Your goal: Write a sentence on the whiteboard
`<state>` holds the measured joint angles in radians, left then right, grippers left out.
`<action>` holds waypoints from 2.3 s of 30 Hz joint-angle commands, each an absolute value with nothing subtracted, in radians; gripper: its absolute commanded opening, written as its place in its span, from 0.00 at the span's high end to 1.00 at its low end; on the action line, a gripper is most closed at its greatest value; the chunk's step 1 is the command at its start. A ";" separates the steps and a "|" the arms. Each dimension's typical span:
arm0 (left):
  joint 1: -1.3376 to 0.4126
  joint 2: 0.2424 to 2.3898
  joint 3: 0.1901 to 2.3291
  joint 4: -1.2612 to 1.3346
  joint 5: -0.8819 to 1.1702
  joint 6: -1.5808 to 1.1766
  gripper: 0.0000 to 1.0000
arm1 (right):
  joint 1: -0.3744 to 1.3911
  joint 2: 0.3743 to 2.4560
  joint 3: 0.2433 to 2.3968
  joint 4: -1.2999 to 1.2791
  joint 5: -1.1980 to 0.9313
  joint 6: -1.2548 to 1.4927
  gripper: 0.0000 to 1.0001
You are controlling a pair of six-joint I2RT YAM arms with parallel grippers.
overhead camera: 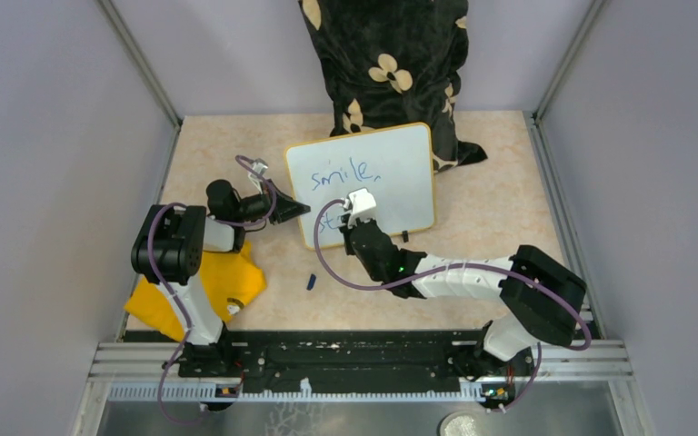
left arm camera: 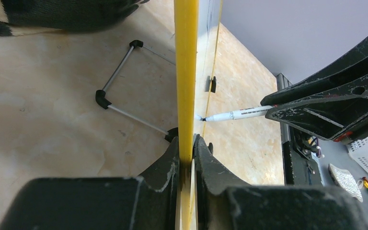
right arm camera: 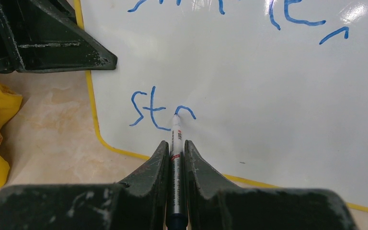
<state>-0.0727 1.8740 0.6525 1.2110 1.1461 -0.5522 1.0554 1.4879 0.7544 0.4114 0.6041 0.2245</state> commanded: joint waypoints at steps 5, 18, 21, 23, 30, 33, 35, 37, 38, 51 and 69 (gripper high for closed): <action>-0.090 1.909 0.657 1.160 1.106 -0.495 1.00 | 1.043 1.476 0.743 0.377 0.612 0.245 1.00; -0.092 1.910 0.656 1.155 1.107 -0.492 1.00 | 1.040 1.451 0.725 0.364 0.647 0.229 1.00; -0.092 1.909 0.656 1.155 1.104 -0.491 1.00 | 1.039 1.446 0.721 0.359 0.650 0.229 1.00; -0.093 1.908 0.657 1.154 1.106 -0.489 1.00 | 1.035 1.442 0.720 0.358 0.654 0.230 1.00; -0.094 1.909 0.657 1.151 1.106 -0.488 1.00 | 1.019 1.433 0.733 0.364 0.661 0.224 1.00; -0.094 1.907 0.658 1.151 1.107 -0.488 1.00 | 1.012 1.433 0.748 0.365 0.659 0.220 1.00; -0.094 1.908 0.657 1.151 1.105 -0.488 1.00 | 1.009 1.434 0.757 0.369 0.657 0.215 1.00; -0.094 1.908 0.657 1.149 1.105 -0.488 1.00 | 1.008 1.437 0.764 0.374 0.653 0.207 1.00; -0.094 1.908 0.658 1.149 1.106 -0.487 1.00 | 1.008 1.439 0.769 0.374 0.653 0.206 1.00; -0.094 1.907 0.657 1.146 1.107 -0.485 1.00 | 1.008 1.441 0.794 0.383 0.652 0.195 1.00; -0.095 1.907 0.658 1.144 1.106 -0.483 1.00 | 1.007 1.425 0.792 0.415 0.644 0.183 1.00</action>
<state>-0.0826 1.8740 0.6579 1.2022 1.1343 -0.5438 1.0313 1.4593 0.7429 0.3588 0.6075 0.2020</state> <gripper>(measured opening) 0.161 0.126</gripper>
